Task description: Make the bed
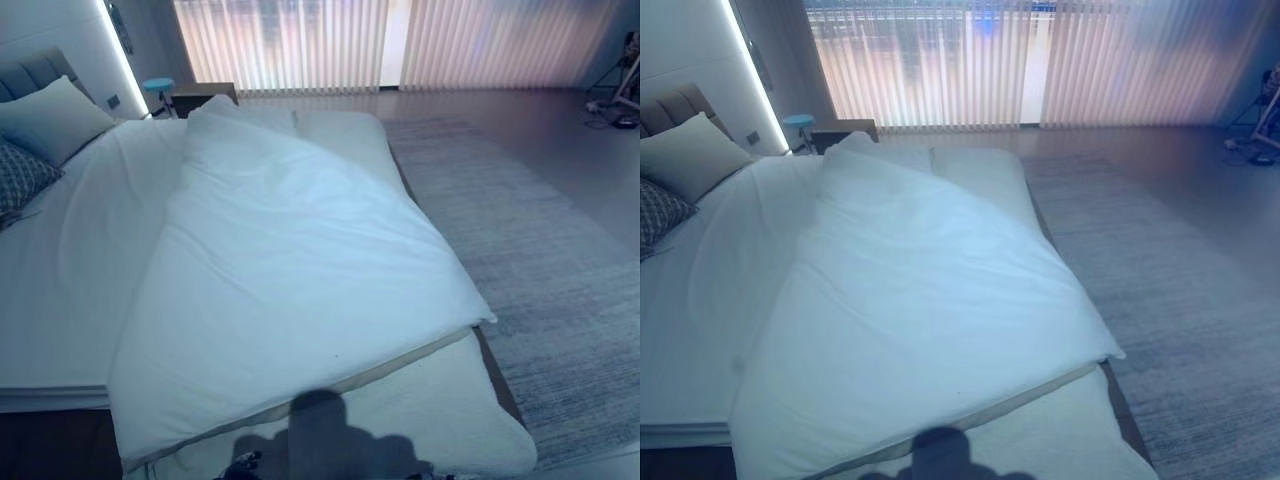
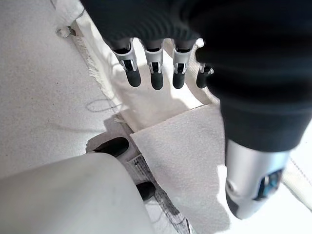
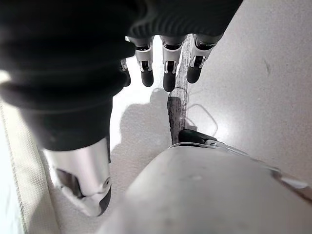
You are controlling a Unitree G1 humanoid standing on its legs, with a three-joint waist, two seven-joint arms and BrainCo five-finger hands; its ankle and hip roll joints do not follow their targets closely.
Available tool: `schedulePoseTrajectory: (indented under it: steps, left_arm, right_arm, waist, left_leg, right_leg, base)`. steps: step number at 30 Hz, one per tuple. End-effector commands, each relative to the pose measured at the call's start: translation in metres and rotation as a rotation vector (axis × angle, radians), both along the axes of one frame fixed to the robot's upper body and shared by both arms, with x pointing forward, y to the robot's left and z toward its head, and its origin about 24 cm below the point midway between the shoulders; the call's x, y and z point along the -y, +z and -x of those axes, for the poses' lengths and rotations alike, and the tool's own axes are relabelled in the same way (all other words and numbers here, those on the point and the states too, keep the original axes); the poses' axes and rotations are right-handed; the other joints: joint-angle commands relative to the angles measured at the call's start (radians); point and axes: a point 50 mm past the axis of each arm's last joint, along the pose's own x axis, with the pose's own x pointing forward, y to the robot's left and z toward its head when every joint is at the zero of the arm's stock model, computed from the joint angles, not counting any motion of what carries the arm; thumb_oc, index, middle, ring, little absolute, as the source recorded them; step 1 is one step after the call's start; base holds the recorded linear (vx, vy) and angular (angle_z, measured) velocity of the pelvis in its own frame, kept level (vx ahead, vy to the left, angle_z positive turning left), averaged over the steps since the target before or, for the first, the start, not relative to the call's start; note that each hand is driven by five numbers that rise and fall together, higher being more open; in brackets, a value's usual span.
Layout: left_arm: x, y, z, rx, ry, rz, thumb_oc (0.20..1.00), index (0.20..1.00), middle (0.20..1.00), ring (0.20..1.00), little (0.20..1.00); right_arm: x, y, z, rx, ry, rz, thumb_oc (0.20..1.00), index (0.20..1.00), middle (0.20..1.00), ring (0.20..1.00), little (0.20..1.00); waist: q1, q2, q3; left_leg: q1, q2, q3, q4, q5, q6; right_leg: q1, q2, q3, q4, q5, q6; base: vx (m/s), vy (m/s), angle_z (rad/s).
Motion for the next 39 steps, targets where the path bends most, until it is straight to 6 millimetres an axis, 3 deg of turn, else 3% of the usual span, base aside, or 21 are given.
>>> schedulePoseTrajectory:
  steps: [1, 9, 15, 20, 22, 27, 33, 34, 39]
  left_arm:
    - [0.01, -0.002, -0.003, -0.017, 0.032, 0.03, 1.0, 1.0, 1.0, 1.0, 1.0]
    - [0.009, 0.001, -0.012, 0.02, 0.153, 0.077, 1.0, 1.0, 1.0, 1.0, 1.0]
    - [0.008, 0.011, -0.038, 0.118, 0.334, 0.17, 1.0, 1.0, 1.0, 1.0, 1.0]
    - [0.015, 0.033, -0.089, 0.291, 0.53, 0.295, 1.0, 1.0, 1.0, 1.0, 1.0]
    - [0.016, 0.037, -0.097, 0.314, 0.557, 0.311, 1.0, 1.0, 1.0, 1.0, 1.0]
    - [0.025, 0.064, -0.139, 0.449, 0.725, 0.441, 1.0, 1.0, 1.0, 1.0, 1.0]
    - [0.024, 0.089, -0.17, 0.559, 0.902, 0.551, 1.0, 1.0, 1.0, 1.0, 1.0]
    - [0.023, 0.102, -0.183, 0.605, 0.982, 0.619, 1.0, 1.0, 1.0, 1.0, 1.0]
    - [0.013, 0.124, -0.203, 0.687, 1.039, 0.655, 1.0, 1.0, 1.0, 1.0, 1.0]
  right_arm:
    - [-0.003, 0.0, -0.001, -0.001, 0.039, 0.004, 1.0, 1.0, 1.0, 1.0, 1.0]
    - [-0.004, 0.001, -0.006, 0.02, 0.035, 0.0, 1.0, 1.0, 1.0, 1.0, 1.0]
    - [-0.007, 0.006, -0.028, 0.108, 0.021, -0.017, 1.0, 1.0, 1.0, 1.0, 1.0]
    - [-0.01, 0.019, -0.061, 0.25, -0.014, -0.032, 1.0, 1.0, 1.0, 1.0, 1.0]
    - [-0.01, 0.022, -0.067, 0.271, -0.015, -0.029, 1.0, 1.0, 1.0, 1.0, 1.0]
    - [-0.008, 0.04, -0.099, 0.402, 0.007, -0.014, 1.0, 1.0, 1.0, 1.0, 1.0]
    - [-0.008, 0.053, -0.116, 0.494, 0.004, -0.017, 1.0, 1.0, 1.0, 1.0, 1.0]
    - [-0.01, 0.06, -0.124, 0.534, 0.014, -0.021, 1.0, 1.0, 1.0, 1.0, 1.0]
    - [-0.014, 0.072, -0.135, 0.606, 0.02, -0.045, 1.0, 1.0, 1.0, 1.0, 1.0]
  waist:
    - [0.004, -0.05, -0.029]
    - [-0.001, -0.063, -0.003]
    - [-0.011, -0.082, 0.076]
    - [-0.032, -0.114, 0.177]
    - [-0.037, -0.114, 0.186]
    - [-0.061, -0.097, 0.225]
    - [-0.083, -0.101, 0.237]
    - [-0.092, -0.105, 0.247]
    - [-0.111, -0.115, 0.258]
  left_leg:
    - [-0.034, 0.014, 0.022, 0.0, 0.009, -0.013]
    - [-0.038, 0.02, 0.027, 0.0, 0.007, -0.016]
    - [-0.1, 0.039, 0.035, 0.043, 0.015, -0.015]
    - [-0.308, 0.016, 0.02, 0.25, -0.011, -0.024]
    - [-0.355, 0.012, 0.022, 0.295, -0.019, -0.026]
    - [-0.561, 0.016, 0.039, 0.436, -0.04, -0.034]
    - [-0.665, 0.027, 0.058, 0.511, -0.062, -0.039]
    - [-0.685, 0.033, 0.065, 0.529, -0.07, -0.038]
    - [-0.72, 0.039, 0.075, 0.553, -0.08, -0.038]
  right_leg:
    - [-0.018, -0.078, 0.039, 0.005, 0.032, 0.117]
    - [-0.02, -0.071, 0.026, 0.005, 0.033, 0.111]
    - [-0.144, -0.054, 0.023, 0.172, -0.014, 0.103]
    - [-0.306, -0.076, 0.01, 0.312, -0.031, 0.102]
    - [-0.338, -0.08, 0.012, 0.329, -0.028, 0.103]
    - [-0.541, -0.088, 0.036, 0.454, -0.036, 0.099]
    - [-0.652, -0.097, 0.047, 0.533, -0.054, 0.095]
    - [-0.677, -0.094, 0.059, 0.549, -0.052, 0.099]
    - [-0.708, -0.089, 0.071, 0.561, -0.052, 0.101]
  base:
    - [0.0, 0.0, 0.0]
    - [0.0, -0.002, 0.0]
    - [-0.15, -0.016, 0.0]
    - [-0.25, -0.011, 0.12]
    - [-0.16, 0.006, 0.13]
    - [-0.18, 0.01, -0.04]
    - [-0.08, 0.028, -0.08]
    - [-0.05, 0.067, -0.07]
    - [-0.01, 0.033, -0.18]
